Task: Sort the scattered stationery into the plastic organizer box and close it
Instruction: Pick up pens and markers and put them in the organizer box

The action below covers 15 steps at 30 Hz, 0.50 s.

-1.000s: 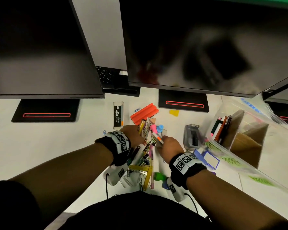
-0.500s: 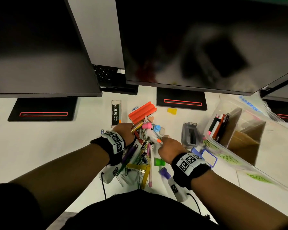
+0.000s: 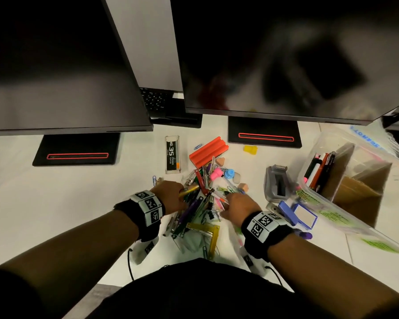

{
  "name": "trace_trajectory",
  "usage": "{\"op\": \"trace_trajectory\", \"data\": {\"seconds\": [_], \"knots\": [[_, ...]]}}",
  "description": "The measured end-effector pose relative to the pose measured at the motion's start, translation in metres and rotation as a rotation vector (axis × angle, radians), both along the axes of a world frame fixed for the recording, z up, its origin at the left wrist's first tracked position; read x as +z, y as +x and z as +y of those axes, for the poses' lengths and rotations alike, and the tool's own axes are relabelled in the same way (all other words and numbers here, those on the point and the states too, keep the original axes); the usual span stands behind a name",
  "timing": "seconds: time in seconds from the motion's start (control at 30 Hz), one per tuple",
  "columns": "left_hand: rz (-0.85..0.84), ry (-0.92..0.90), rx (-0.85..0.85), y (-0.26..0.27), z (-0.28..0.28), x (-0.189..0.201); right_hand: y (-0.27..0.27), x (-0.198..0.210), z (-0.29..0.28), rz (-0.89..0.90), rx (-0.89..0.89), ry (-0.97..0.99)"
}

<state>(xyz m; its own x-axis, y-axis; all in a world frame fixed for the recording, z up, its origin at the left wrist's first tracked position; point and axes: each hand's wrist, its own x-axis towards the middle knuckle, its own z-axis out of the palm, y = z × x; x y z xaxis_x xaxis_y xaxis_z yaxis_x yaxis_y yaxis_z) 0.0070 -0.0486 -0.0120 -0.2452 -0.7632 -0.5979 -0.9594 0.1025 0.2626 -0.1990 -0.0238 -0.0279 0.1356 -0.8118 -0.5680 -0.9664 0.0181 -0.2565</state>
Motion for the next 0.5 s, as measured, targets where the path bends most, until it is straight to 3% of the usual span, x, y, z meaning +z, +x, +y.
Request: {"op": "trace_trajectory", "data": {"seconds": [0.2, 0.43, 0.5], "knots": [[0.029, -0.014, 0.019, -0.012, 0.015, -0.010, -0.016, 0.007, -0.007, -0.041, -0.129, -0.079], [-0.032, -0.054, 0.027, -0.011, 0.015, -0.012, -0.015, 0.023, -0.012, -0.206, -0.281, -0.183], [-0.017, -0.048, 0.049, -0.009, 0.014, -0.010, -0.010, 0.028, -0.011, -0.229, -0.251, -0.173]]}}
